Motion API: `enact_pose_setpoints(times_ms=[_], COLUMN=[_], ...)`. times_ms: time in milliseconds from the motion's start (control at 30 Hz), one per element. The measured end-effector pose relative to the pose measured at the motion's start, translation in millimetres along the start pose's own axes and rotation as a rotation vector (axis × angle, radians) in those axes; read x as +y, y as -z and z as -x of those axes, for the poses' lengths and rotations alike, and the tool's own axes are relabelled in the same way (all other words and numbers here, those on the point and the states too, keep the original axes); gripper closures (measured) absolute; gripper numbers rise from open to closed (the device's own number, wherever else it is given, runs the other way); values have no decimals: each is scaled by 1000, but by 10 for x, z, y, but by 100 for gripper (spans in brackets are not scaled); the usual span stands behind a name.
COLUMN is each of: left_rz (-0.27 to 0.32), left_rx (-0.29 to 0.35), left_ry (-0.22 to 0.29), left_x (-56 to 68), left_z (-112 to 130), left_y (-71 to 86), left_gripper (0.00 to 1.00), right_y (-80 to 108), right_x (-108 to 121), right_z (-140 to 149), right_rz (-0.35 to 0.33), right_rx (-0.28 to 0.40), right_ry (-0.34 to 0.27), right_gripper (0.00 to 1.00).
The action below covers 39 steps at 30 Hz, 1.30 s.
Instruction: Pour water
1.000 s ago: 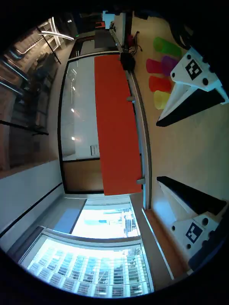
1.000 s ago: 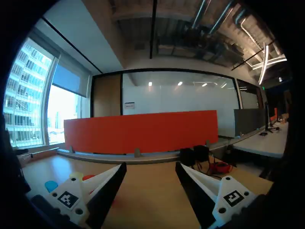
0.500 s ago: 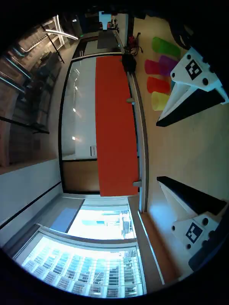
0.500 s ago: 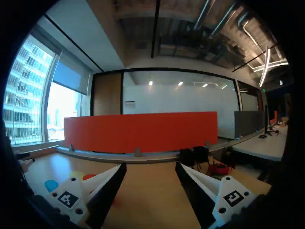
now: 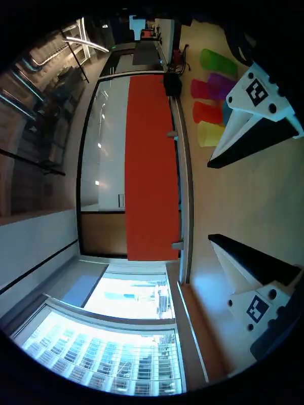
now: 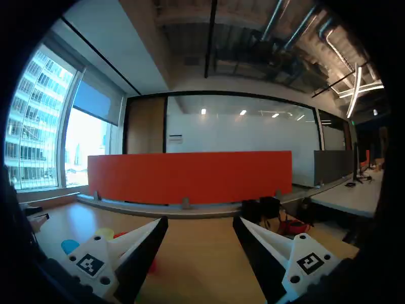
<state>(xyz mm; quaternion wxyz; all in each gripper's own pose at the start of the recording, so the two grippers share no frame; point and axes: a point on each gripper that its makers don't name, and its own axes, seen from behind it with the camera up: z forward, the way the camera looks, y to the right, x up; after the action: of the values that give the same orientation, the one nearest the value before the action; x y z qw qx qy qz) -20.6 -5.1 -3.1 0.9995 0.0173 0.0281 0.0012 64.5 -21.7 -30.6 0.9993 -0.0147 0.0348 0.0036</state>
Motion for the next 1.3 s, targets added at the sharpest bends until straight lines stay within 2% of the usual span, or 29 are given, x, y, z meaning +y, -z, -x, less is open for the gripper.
enact_pose_setpoints(times_ms=[300,600,1300], left_rz=[7,14,21], left_rx=[-4,-37,-41], left_ry=[14,11,9], left_x=[11,38,44], left_z=[35,118,121], left_y=[-26,-63,-65], left_gripper=[4,4,4], right_y=[12,25,90], right_x=[-21,-24,66], right_z=[-68,-52,-17], right_rz=[-2,0,7], right_rx=[13,12,13], right_ry=[10,18,22], right_gripper=[1,1,1])
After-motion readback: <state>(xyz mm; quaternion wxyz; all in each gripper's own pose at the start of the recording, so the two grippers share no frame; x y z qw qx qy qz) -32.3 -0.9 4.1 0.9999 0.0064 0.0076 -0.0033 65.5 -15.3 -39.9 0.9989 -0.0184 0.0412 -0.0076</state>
